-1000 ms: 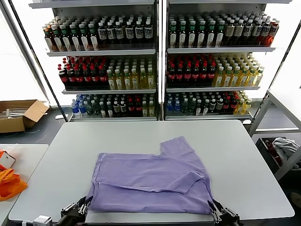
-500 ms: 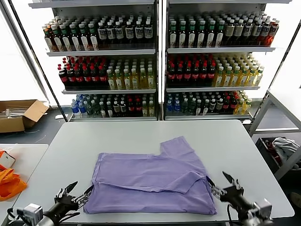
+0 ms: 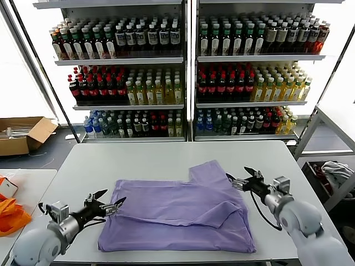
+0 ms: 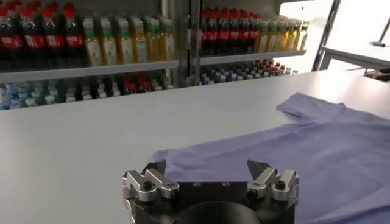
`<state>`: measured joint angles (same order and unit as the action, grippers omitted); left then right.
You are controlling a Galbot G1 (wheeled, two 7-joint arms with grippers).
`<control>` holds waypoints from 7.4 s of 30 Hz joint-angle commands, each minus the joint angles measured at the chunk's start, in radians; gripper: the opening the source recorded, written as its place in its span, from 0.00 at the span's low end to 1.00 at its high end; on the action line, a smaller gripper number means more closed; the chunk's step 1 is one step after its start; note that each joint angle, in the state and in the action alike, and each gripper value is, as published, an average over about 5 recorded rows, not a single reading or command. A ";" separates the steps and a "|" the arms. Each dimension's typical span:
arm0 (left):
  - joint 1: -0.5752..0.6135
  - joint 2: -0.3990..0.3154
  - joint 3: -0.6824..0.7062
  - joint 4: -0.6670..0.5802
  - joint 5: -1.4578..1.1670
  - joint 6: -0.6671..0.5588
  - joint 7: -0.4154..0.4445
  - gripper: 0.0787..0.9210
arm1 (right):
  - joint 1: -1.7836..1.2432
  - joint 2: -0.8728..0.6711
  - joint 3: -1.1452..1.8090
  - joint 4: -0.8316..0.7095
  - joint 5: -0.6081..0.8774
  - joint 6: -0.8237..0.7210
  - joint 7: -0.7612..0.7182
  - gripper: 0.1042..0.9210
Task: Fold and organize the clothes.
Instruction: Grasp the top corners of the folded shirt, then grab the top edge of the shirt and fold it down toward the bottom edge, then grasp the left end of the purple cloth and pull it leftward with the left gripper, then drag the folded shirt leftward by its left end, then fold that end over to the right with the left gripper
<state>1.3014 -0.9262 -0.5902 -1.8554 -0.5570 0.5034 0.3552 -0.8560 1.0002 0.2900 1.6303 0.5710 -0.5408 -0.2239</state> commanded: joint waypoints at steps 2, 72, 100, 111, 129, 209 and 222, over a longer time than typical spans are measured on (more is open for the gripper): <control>-0.365 0.055 0.240 0.340 -0.040 -0.009 0.029 0.88 | 0.332 0.082 -0.192 -0.330 -0.008 -0.038 -0.052 0.88; 0.084 0.080 0.014 -0.115 -0.008 -0.074 0.016 0.01 | -0.445 -0.070 0.161 0.512 0.244 -0.029 0.218 0.00; 0.365 0.031 -0.176 -0.209 0.132 -0.081 0.005 0.12 | -0.917 0.043 0.323 0.669 0.034 0.161 0.212 0.15; 0.413 -0.110 -0.191 -0.349 0.047 -0.079 -0.308 0.49 | -0.794 0.148 0.404 0.565 -0.038 0.526 0.067 0.55; 0.386 -0.364 0.069 -0.325 0.101 0.048 -0.693 0.88 | -0.847 0.177 0.445 0.524 -0.052 0.628 0.049 0.88; 0.178 0.047 -0.259 -0.355 -0.236 -0.034 -0.423 0.01 | -0.809 0.135 0.428 0.582 0.047 0.592 0.073 0.88; 0.244 -0.101 0.036 -0.350 0.020 -0.100 -0.363 0.01 | -0.811 0.140 0.435 0.592 0.042 0.584 0.075 0.88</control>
<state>1.5132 -0.9364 -0.7818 -2.1729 -0.7153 0.4393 -0.0523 -1.6674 1.1400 0.7241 2.2231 0.6131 0.0437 -0.1497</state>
